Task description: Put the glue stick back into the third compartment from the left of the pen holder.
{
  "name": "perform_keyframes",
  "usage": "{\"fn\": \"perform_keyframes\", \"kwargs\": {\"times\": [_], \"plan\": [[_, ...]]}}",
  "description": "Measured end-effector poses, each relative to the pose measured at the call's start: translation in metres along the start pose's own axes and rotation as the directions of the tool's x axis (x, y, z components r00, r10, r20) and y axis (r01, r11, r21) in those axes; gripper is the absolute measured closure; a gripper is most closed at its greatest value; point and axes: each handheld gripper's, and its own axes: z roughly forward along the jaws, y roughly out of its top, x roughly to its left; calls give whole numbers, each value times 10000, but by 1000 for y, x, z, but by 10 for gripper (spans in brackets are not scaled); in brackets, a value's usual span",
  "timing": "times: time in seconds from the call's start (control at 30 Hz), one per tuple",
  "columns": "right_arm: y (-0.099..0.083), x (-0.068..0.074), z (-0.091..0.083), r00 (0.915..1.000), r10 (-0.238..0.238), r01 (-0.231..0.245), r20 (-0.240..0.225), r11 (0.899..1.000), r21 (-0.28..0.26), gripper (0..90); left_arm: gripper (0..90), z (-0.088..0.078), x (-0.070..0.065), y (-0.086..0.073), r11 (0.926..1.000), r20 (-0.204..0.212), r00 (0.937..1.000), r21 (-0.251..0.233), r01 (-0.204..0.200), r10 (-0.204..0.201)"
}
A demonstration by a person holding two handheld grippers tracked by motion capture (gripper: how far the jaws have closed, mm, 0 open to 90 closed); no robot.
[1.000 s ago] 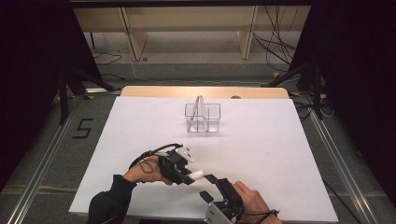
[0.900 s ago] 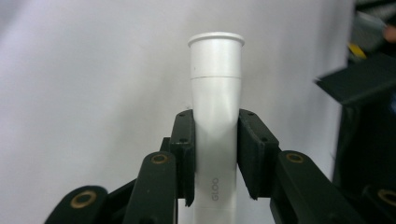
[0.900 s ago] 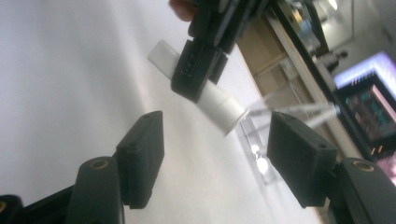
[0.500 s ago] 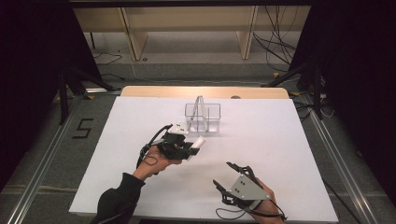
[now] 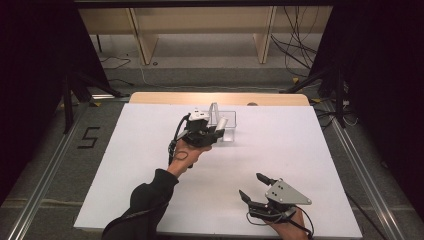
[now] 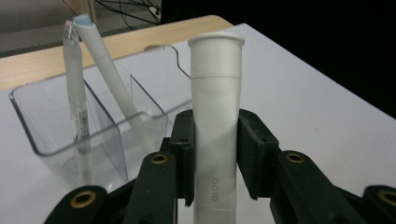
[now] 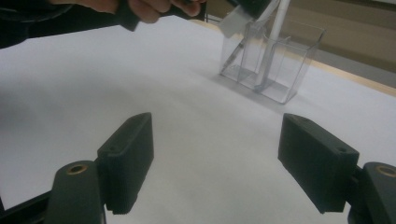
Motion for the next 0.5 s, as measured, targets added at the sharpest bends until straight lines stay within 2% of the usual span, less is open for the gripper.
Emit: {"fn": "perform_keyframes", "kwargs": {"times": [0.27,0.5], "plan": [[-3,4,-3,9999,-96,96,-50,9999,77,275,692,26,1,17,9984,-278,9988,-418,381,-392],[-4,2,-5,9997,221,-221,-135,9998,30,262,692,41,5,28,9966,-535,9972,-670,486,-522]]}}
